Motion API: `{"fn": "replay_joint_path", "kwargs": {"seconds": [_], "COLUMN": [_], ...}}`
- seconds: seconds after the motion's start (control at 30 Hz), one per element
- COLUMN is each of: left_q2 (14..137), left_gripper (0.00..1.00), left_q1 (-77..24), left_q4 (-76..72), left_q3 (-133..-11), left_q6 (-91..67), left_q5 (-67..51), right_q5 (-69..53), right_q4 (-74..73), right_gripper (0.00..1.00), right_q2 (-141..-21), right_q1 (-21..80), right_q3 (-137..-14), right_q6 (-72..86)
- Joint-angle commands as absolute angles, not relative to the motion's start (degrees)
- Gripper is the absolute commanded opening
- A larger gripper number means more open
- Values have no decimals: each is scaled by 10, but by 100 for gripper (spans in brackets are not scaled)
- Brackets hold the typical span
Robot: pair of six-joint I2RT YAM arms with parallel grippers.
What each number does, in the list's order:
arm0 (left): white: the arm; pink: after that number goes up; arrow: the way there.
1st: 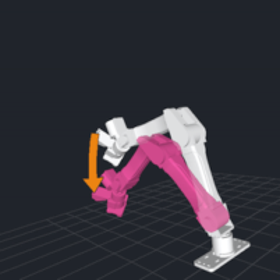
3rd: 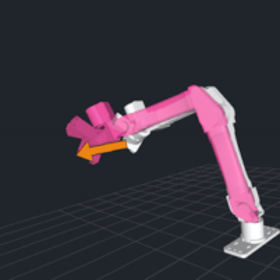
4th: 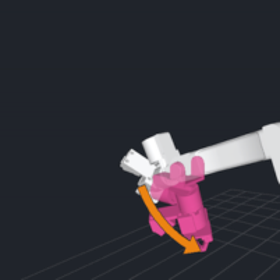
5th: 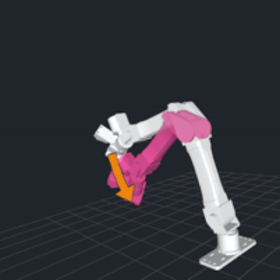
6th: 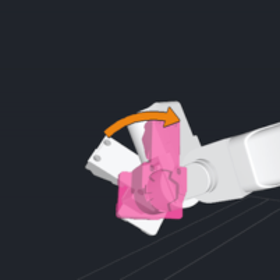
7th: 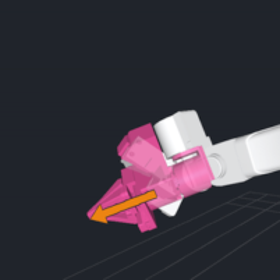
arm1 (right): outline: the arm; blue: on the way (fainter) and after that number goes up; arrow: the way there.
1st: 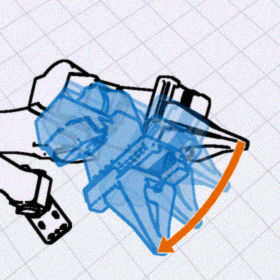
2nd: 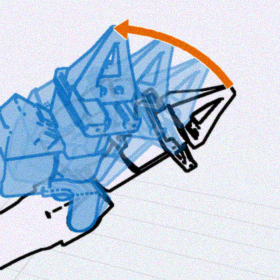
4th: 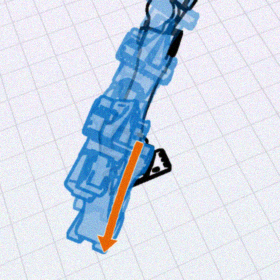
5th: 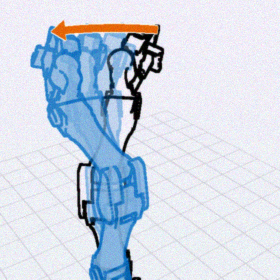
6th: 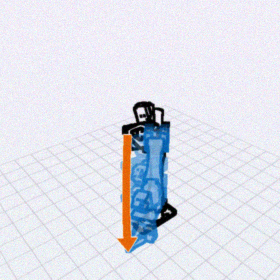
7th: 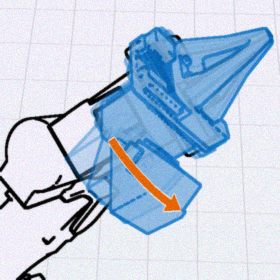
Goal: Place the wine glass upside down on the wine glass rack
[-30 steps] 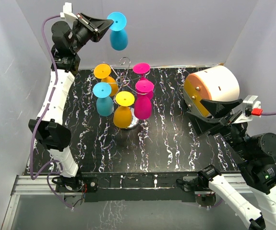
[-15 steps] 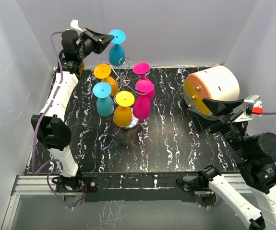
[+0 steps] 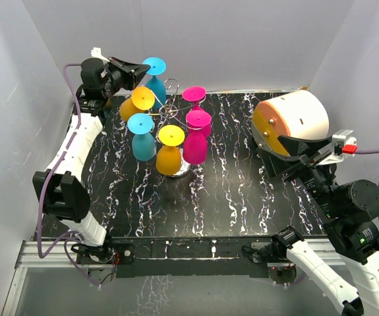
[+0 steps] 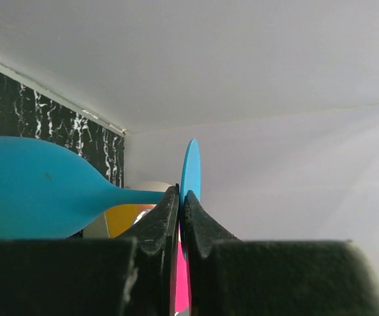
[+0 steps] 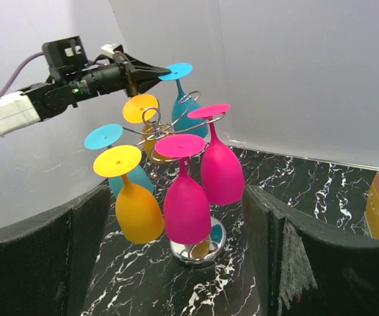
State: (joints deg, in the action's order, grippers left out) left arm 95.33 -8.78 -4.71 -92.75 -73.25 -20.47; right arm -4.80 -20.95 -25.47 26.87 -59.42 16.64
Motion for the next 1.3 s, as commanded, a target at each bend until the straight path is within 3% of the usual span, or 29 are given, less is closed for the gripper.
{"fn": "replay_joint_path", "kwargs": {"seconds": [0.0,1.27], "left_q2": [897,895], "left_gripper": [0,0], "left_q1": [-88,-97], "left_q4": [-80,-81], "left_q3": [-917,-896], "left_q6": [-739,-715], "left_q5": [-223,-257], "right_q5": [-35,-28], "right_q4": [-183,-178], "right_gripper": [78,77], "right_q2": [-254,-258], "right_q1": [268,268], "right_q3": [-592,-591], "right_q6": [174,186]}}
